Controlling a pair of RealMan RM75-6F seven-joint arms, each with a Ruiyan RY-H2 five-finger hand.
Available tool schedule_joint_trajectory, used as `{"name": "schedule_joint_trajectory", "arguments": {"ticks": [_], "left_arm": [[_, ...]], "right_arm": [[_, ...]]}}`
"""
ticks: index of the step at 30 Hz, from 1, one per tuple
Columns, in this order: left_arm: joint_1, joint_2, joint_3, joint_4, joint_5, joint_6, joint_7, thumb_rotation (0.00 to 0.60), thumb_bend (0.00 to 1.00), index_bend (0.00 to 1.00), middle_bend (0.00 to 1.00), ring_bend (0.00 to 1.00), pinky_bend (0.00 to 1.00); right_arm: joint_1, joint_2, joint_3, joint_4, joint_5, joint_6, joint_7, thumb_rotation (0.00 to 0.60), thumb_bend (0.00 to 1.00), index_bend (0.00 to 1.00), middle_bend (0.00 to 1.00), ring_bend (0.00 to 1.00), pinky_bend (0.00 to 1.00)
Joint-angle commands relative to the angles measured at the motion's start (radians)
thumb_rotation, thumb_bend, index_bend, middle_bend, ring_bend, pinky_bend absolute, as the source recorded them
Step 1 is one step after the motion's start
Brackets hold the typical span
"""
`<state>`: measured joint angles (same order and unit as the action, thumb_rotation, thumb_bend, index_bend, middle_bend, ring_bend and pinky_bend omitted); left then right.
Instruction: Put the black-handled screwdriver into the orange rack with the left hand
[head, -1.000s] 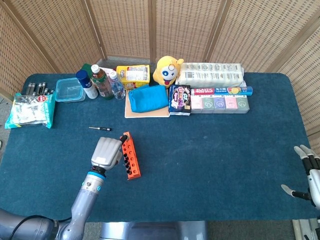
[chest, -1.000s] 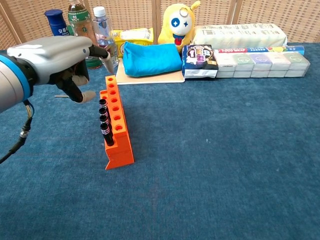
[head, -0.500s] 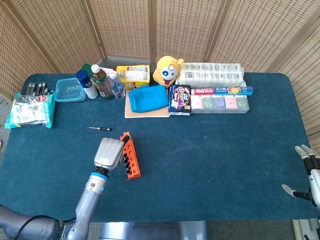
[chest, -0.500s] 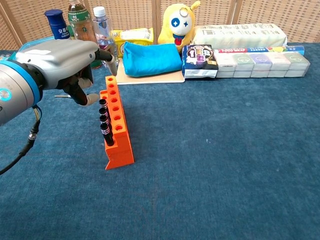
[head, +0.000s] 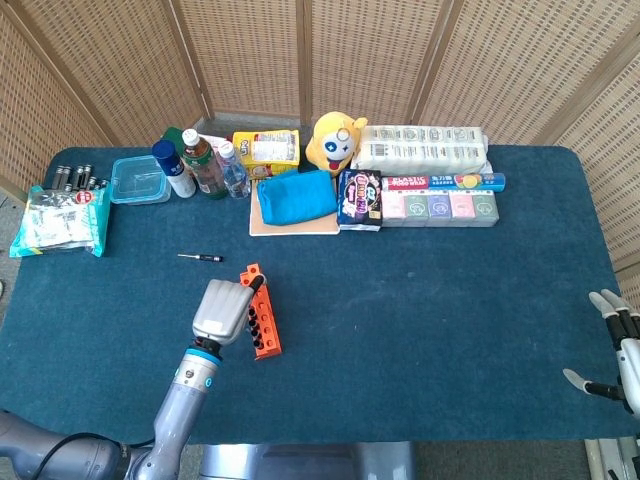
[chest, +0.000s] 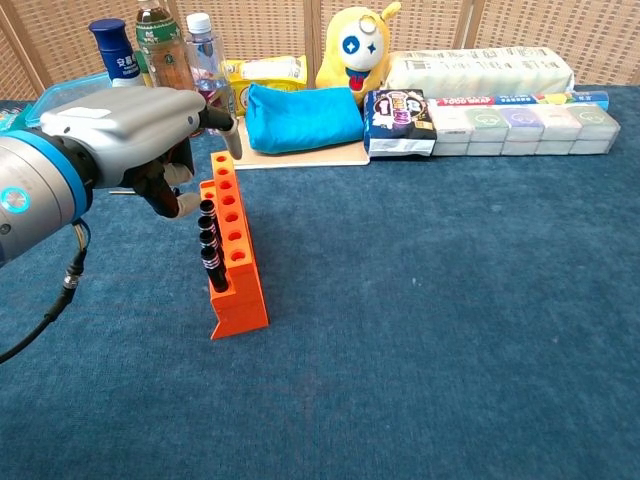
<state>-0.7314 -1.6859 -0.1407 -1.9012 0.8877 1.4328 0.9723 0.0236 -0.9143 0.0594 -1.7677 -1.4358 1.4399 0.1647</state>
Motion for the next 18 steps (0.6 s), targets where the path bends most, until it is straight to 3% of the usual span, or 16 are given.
{"name": "schedule_joint_trajectory", "arguments": {"ticks": [1,18], "left_arm": [[0.001,0.001,-0.002,-0.004,0.001,0.003,0.001,0.600,0.35,0.28,1.00,1.00,1.00],[0.006,0.013,-0.021,-0.028,0.012,0.011,0.006,0.600,0.35,0.28,1.00,1.00,1.00]], "right_arm": [[0.000,0.001,0.000,0.000,0.000,0.000,0.002,0.600,0.00,0.06,0.06,0.08,0.24],[0.000,0.001,0.000,0.000,-0.001,0.001,0.003,0.600,0.00,0.06,0.06,0.08,0.24]]}}
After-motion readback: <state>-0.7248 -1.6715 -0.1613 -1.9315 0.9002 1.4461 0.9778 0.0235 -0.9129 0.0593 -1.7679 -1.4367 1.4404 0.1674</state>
